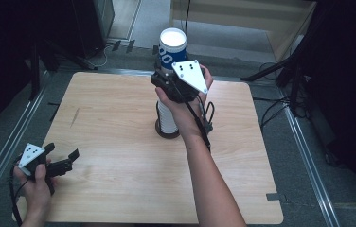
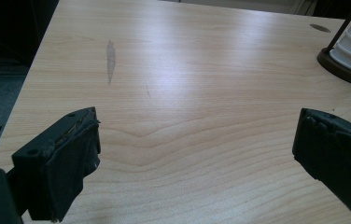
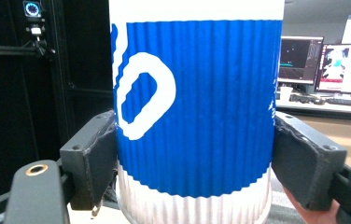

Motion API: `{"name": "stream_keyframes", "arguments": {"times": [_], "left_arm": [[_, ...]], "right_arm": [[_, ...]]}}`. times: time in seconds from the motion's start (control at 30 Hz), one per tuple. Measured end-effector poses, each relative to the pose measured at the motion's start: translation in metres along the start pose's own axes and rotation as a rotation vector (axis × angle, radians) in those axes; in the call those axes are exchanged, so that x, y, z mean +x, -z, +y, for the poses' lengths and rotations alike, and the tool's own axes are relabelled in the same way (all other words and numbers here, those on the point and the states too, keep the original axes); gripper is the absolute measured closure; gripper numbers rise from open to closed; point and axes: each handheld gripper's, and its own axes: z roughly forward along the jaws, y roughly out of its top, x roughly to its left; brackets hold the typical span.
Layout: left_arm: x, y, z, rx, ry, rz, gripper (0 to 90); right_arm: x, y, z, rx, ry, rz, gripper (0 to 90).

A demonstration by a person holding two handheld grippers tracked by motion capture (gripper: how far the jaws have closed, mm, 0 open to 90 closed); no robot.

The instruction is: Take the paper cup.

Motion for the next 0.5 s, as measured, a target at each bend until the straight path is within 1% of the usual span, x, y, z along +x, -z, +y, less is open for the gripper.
{"name": "stream_keyframes", "arguments": {"times": [0.23,0.27,0.37,0.5], "left_arm": [[0.0,0.0,0.0,0.001,0.0,-0.001,1.8],[0.0,0.0,0.0,0.001,0.0,-0.001,1.8],[0.0,0.0,0.0,0.001,0.0,-0.001,1.8],[0.0,0.0,0.0,0.002,-0.001,0.0,1.8]], "right_arm": [[-0.001,0.005,0.01,-0.025,0.003,-0.007,21.2],[-0.003,0.007,0.013,-0.038,0.004,-0.007,21.2],[-0.004,0.008,0.015,-0.044,0.002,-0.011,21.2],[-0.011,0.015,0.021,-0.053,0.004,-0.021,21.2]]}}
